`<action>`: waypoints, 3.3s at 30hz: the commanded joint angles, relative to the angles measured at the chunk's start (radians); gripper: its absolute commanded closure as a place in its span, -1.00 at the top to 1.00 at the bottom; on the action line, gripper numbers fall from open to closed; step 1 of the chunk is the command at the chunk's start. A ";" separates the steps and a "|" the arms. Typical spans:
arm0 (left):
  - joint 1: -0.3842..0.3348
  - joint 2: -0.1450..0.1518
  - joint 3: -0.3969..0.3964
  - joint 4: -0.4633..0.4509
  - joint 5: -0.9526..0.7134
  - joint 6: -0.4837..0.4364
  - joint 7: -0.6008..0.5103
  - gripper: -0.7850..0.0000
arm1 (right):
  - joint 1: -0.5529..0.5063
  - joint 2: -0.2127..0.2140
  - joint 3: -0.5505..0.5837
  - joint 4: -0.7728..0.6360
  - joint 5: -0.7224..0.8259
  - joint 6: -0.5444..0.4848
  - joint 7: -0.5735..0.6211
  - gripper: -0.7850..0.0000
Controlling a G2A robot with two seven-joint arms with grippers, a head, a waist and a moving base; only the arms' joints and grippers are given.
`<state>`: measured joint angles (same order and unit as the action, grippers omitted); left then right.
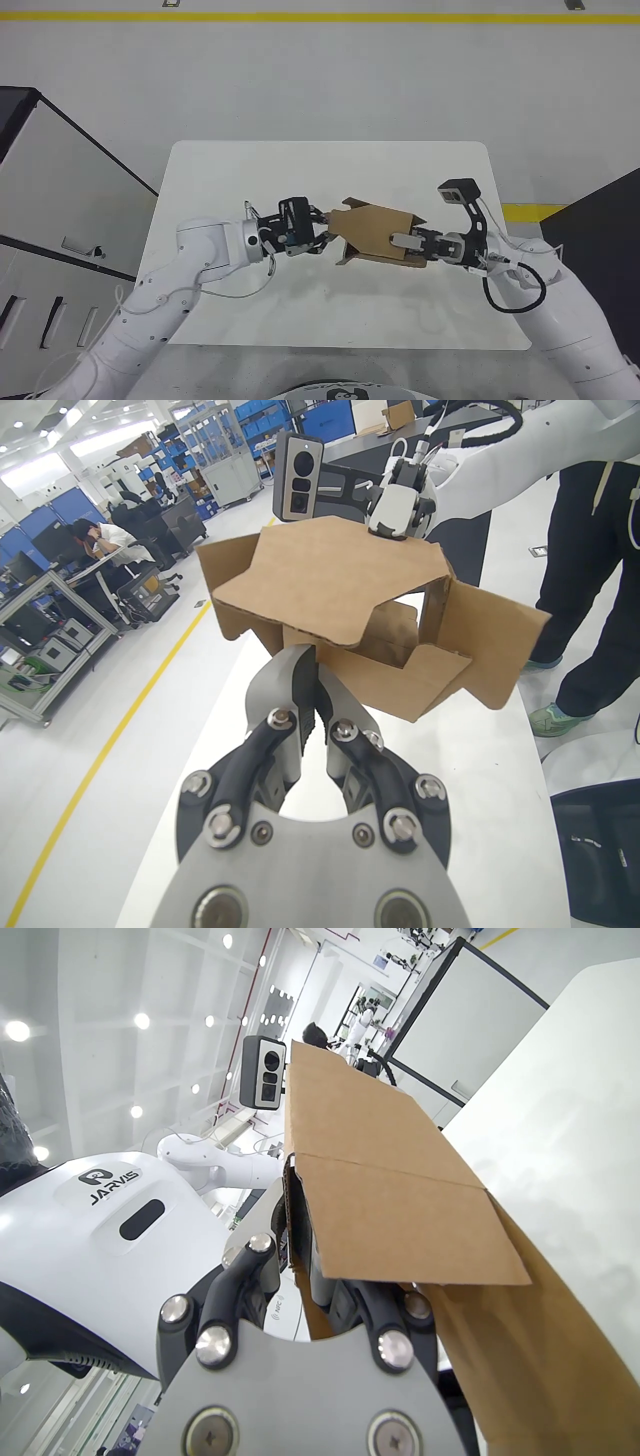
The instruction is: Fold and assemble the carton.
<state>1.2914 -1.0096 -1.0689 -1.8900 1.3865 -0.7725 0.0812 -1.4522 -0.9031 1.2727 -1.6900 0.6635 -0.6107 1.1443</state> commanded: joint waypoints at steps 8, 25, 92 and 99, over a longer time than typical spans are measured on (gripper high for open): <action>-0.004 -0.003 0.008 0.004 -0.001 -0.001 0.000 -1.00 | -0.002 -0.006 -0.011 -0.002 -0.012 0.007 -0.011 -1.00; -0.006 -0.003 -0.014 0.002 -0.002 0.002 0.002 -1.00 | 0.006 -0.016 -0.011 0.020 -0.005 0.004 -0.020 -1.00; -0.008 -0.005 0.016 -0.006 0.022 -0.077 0.045 -1.00 | 0.007 -0.045 0.014 0.036 0.033 -0.007 0.032 -1.00; -0.006 -0.005 0.017 -0.009 0.034 -0.085 0.052 -1.00 | 0.005 -0.048 0.013 0.032 0.019 0.006 0.021 -1.00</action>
<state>1.2853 -1.0142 -1.0520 -1.8998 1.4201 -0.8561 0.1330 -1.4470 -0.9510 1.2852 -1.6570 0.6845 -0.6064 1.1662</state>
